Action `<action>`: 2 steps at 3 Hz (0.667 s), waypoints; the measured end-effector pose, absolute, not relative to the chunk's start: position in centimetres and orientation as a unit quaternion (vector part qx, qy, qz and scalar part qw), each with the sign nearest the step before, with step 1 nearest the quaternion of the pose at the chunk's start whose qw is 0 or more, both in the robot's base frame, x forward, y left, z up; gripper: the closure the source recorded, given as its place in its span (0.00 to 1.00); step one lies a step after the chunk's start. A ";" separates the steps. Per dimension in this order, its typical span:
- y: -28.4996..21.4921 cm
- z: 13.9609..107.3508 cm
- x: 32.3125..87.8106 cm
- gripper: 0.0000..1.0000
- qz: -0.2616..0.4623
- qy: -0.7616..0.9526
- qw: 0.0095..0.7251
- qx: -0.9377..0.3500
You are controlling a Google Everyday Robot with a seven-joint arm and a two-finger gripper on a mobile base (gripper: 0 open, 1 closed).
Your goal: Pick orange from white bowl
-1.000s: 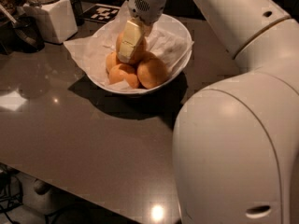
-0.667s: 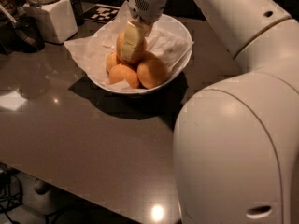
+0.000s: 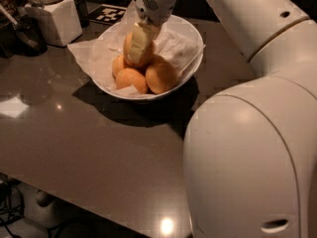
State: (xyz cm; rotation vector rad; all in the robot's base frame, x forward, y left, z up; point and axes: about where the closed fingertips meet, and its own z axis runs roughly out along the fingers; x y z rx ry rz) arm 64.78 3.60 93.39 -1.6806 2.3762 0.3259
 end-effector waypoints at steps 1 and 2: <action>3.6 93.3 64.7 1.00 0.111 0.807 0.108 -0.570; 3.6 93.3 64.8 1.00 0.111 0.807 0.109 -0.570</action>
Offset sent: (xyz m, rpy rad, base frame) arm -0.0927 -0.0708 0.0854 0.3467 -0.1608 -0.1835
